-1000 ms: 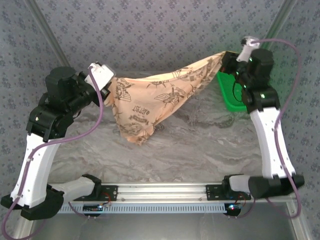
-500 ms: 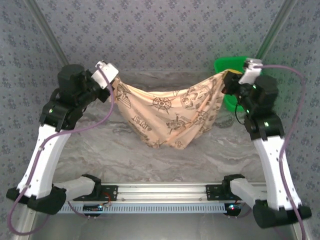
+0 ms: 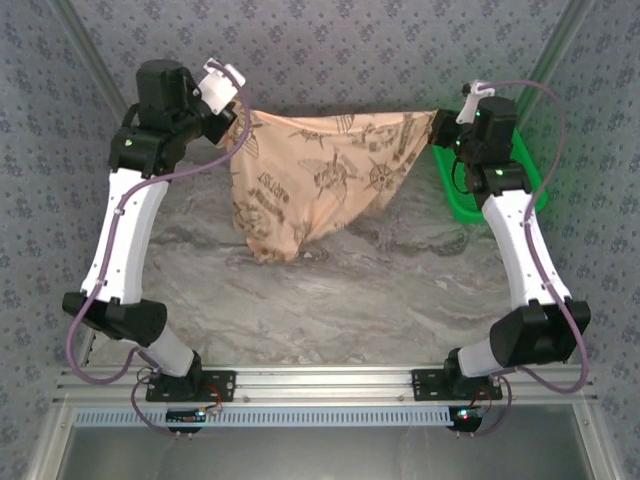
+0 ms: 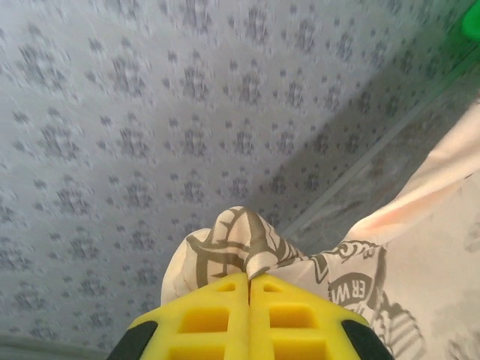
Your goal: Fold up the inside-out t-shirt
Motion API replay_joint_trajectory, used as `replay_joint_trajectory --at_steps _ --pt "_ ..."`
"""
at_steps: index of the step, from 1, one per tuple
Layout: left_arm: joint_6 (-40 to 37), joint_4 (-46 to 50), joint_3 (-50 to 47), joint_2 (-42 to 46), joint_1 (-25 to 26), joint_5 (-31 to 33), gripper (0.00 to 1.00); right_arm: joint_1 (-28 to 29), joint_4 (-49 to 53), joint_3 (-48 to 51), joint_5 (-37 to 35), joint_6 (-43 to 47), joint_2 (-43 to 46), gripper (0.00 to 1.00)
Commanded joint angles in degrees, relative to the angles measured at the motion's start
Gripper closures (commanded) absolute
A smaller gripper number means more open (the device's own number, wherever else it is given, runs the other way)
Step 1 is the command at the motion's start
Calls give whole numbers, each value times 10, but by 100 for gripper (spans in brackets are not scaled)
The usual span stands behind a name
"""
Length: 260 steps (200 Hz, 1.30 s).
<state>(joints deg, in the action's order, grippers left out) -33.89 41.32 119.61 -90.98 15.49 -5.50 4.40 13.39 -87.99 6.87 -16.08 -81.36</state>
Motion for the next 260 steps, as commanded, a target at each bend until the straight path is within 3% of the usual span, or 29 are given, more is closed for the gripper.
replay_joint_trajectory --at_steps 1,22,45,77,111,173,217,260 --pt "-30 15 15 74 3 -67 100 4 4 2 -5 3 81 100" --pt "-70 24 -45 142 7 -148 100 23 29 54 -12 24 163 100" --pt "-54 9 -110 209 9 -199 100 42 60 103 -50 36 257 100" --pt "-40 27 -142 256 12 -218 100 49 108 110 -76 22 348 100" --pt "-48 63 -108 257 12 -229 100 49 172 48 -99 17 360 100" --pt "-70 56 -104 162 5 -189 100 50 144 51 -104 20 265 100" --pt "-72 54 -82 51 -22 -172 100 48 81 49 -78 35 119 100" --pt "-66 104 140 -105 -48 -117 100 38 68 -112 -22 33 -79 100"
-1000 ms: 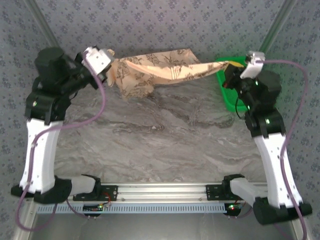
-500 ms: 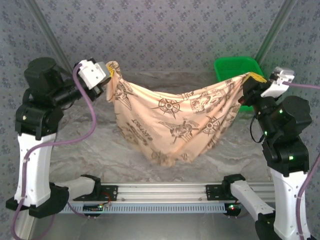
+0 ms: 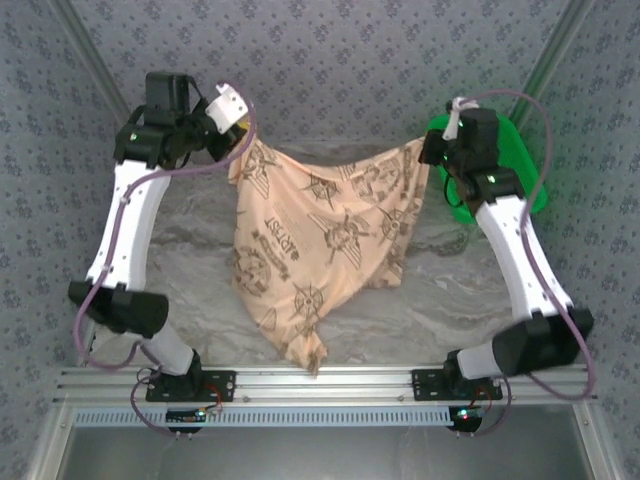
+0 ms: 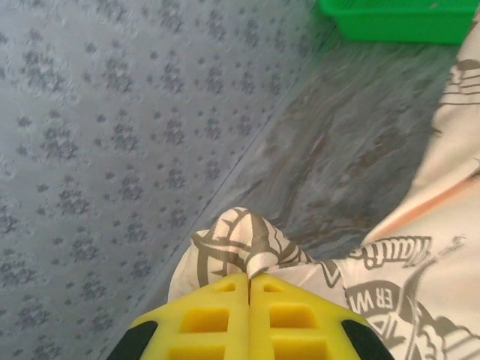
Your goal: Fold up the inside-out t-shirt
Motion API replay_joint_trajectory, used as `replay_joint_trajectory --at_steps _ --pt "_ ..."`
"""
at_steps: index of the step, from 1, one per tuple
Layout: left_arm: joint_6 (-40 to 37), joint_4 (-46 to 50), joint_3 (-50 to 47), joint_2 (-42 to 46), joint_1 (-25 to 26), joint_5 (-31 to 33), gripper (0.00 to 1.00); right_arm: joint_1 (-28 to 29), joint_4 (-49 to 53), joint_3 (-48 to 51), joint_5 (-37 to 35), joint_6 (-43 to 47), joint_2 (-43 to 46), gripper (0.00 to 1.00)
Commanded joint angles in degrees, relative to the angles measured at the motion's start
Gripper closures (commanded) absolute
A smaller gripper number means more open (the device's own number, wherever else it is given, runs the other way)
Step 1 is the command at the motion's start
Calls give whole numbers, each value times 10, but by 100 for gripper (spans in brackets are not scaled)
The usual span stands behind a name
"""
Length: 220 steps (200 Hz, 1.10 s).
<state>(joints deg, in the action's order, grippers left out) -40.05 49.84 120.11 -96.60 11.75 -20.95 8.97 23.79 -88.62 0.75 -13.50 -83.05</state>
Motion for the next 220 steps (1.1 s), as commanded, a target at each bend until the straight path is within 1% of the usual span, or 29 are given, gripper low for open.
replay_joint_trajectory --at_steps 1,13,27,36,44,63,98,116,137,163,190,220 --pt "-5 21 143 -52 -10 39 100 -8 -35 -110 41 7 -64 100" --pt "-10 53 239 -97 -10 46 100 -14 -14 -173 57 -4 -104 100" --pt "-15 94 343 -139 -11 33 100 -17 15 -233 57 -9 -129 100" --pt "-14 109 382 -153 -11 24 100 -17 20 -246 54 -6 -131 100" --pt "-13 112 390 -152 -11 17 100 -17 17 -241 53 -2 -124 100" --pt "-19 99 342 -116 -11 -1 100 -16 -4 -186 60 7 -86 100" --pt "-14 3 130 7 -10 -50 100 -16 -20 -29 49 3 17 100" --pt "-13 -4 69 53 -8 -72 100 -14 -9 31 42 0 84 100" --pt "-20 30 57 90 -2 -88 100 -12 16 58 26 4 162 100" --pt "-31 53 59 119 -2 -113 100 -11 58 33 12 4 218 100" --pt "-34 69 72 103 -5 -115 100 -11 90 -3 16 -12 211 100" --pt "-46 86 72 53 -14 -117 100 -11 75 8 17 -27 162 100"
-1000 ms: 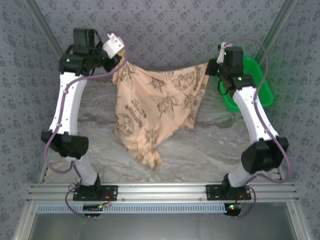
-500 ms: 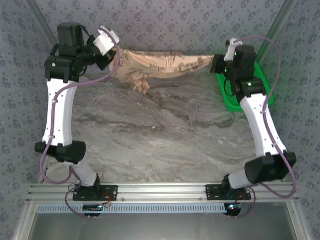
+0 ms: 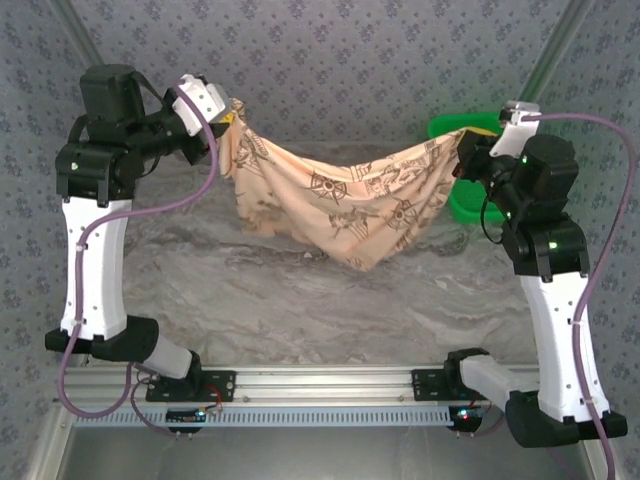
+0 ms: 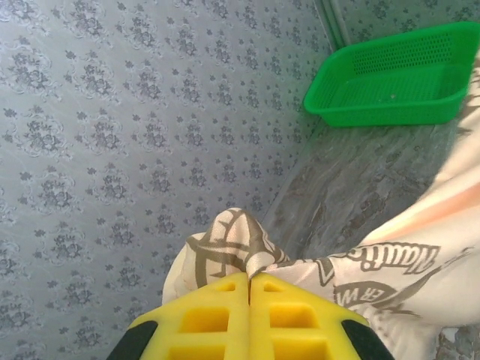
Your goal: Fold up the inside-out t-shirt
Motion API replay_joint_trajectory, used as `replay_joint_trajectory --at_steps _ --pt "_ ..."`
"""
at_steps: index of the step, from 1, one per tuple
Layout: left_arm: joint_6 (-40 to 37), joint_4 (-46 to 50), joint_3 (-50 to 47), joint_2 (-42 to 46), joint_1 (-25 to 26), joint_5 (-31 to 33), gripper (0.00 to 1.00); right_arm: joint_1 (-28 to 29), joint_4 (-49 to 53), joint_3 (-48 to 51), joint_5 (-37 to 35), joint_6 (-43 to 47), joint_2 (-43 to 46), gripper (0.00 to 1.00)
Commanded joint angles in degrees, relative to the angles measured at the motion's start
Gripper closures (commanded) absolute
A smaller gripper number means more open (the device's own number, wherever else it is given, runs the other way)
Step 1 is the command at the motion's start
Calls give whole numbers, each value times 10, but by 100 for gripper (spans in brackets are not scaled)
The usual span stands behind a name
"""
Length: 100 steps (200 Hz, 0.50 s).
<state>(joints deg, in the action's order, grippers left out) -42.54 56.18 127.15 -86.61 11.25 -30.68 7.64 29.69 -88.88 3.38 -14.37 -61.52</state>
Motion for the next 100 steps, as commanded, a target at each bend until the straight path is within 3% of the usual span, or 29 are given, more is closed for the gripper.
replay_joint_trajectory --at_steps 1,41,53,69,91,100 --pt "-22 23 1 -49 -10 -21 100 2 15 11 -8 -19 -56 100" --pt "-23 37 35 -218 -48 -40 100 2 -17 19 12 -38 -213 100" --pt "-9 32 65 -295 -55 -33 88 2 -28 6 14 -41 -278 100" --pt "41 14 133 -407 -62 -30 58 0 -19 -43 11 -46 -370 97" --pt "125 29 274 -537 -70 -46 53 -13 53 -146 15 -58 -472 83" --pt "155 36 313 -559 -73 -50 50 -19 79 -167 19 -63 -488 72"
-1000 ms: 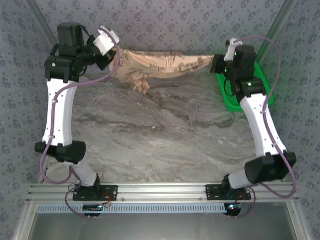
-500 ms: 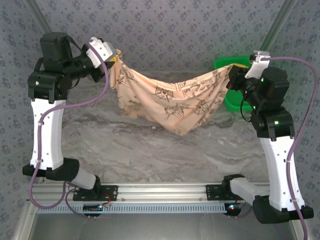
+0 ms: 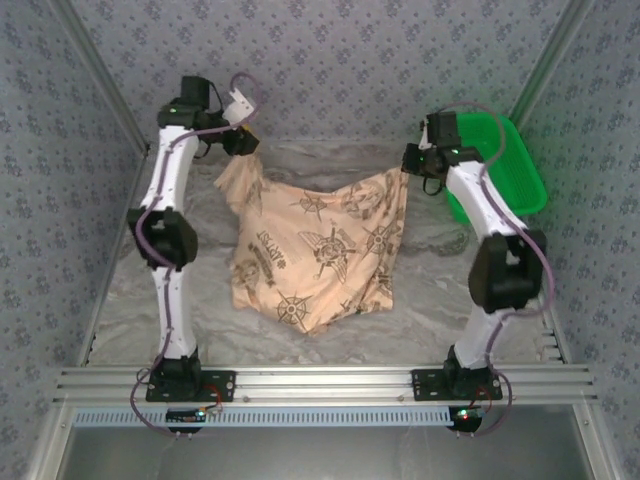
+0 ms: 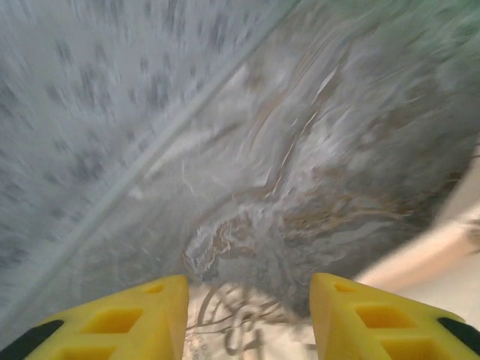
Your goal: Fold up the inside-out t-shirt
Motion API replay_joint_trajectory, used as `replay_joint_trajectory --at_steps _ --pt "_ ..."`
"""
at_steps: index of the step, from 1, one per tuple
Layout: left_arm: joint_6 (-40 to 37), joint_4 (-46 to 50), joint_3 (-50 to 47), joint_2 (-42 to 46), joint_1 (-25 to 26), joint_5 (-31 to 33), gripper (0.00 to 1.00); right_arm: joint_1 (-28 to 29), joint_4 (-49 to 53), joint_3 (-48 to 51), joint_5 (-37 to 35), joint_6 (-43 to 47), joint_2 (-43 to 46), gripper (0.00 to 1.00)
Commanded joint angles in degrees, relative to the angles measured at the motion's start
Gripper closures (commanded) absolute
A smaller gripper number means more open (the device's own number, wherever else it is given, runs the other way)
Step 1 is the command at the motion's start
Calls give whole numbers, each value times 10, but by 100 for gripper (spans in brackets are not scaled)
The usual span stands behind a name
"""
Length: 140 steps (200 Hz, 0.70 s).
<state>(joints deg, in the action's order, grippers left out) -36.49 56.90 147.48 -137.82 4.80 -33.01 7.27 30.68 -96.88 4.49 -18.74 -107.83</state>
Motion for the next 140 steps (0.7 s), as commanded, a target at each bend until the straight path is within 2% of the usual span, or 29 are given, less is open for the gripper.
replay_joint_trajectory --at_steps 1,16,31,43,61,78,99,118,140 --pt "97 30 112 -48 -8 -27 49 -16 70 -88 8 -19 -26 71" --pt "118 37 107 -33 -6 -21 49 -17 87 -82 20 -14 -18 61" --pt "162 39 47 23 -1 14 50 -10 97 -32 24 -6 20 55" --pt "192 28 -49 93 10 46 50 -8 95 30 24 -7 65 51" --pt "206 -20 -263 242 50 105 50 -5 88 151 41 -25 129 46" --pt "248 -122 -493 388 109 151 49 -1 85 251 73 -35 173 46" --pt "324 -219 -717 528 191 133 49 23 88 350 103 -49 205 45" --pt "364 -235 -834 595 291 112 49 51 94 399 122 -59 212 47" --pt "409 -223 -905 608 405 141 49 93 66 443 123 -76 206 49"
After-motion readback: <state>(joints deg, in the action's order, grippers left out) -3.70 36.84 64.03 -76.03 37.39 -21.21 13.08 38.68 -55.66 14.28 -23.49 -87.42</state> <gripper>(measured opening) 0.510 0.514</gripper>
